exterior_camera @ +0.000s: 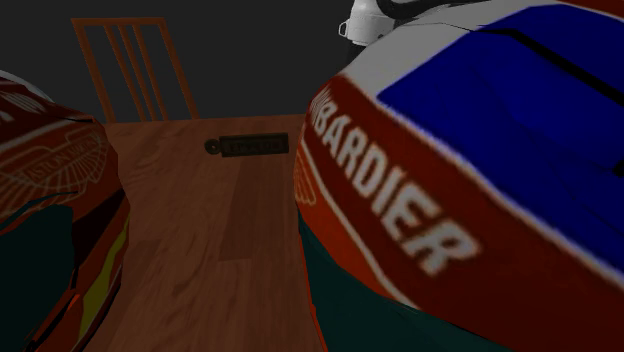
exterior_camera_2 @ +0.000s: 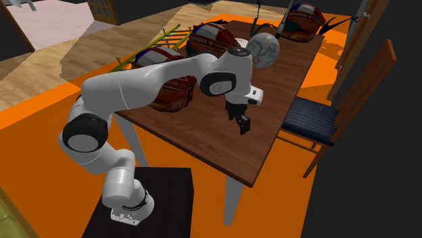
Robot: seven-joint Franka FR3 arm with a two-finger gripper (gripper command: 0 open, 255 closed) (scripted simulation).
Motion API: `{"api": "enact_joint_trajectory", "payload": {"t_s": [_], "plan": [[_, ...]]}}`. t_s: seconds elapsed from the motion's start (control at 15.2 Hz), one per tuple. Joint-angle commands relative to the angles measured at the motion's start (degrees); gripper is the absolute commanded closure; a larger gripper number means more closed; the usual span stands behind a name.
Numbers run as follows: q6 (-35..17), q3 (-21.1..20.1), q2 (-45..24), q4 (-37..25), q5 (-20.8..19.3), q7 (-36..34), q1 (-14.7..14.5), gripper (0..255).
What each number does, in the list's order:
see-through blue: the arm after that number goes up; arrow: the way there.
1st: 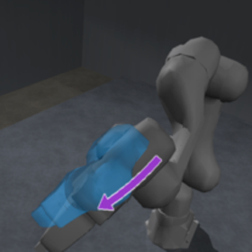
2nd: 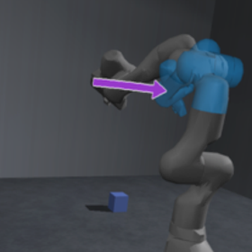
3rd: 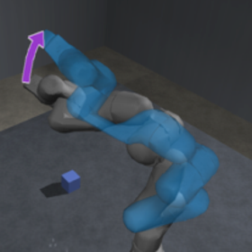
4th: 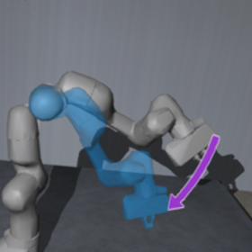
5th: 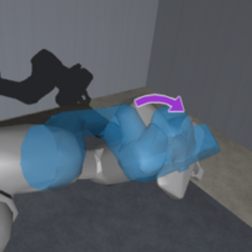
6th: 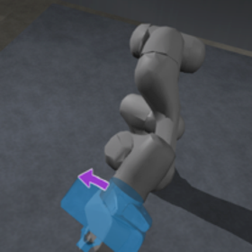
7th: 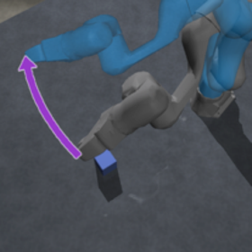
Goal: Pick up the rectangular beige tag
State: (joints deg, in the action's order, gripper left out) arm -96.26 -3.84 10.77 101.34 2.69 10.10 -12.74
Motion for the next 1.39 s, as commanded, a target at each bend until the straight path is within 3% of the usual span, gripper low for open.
{"api": "enact_joint_trajectory", "payload": {"t_s": [0.0, 0.86, 1.32], "plan": [[1.00, -1.17, -3.01, -3.85, -0.22, 1.98, -1.25, 0], [8.65, -9.67, -21.94, -28.77, -4.87, 12.48, -10.32, 0], [2.24, -9.50, -19.64, -20.12, -4.28, 12.79, -9.84, 0]]}}
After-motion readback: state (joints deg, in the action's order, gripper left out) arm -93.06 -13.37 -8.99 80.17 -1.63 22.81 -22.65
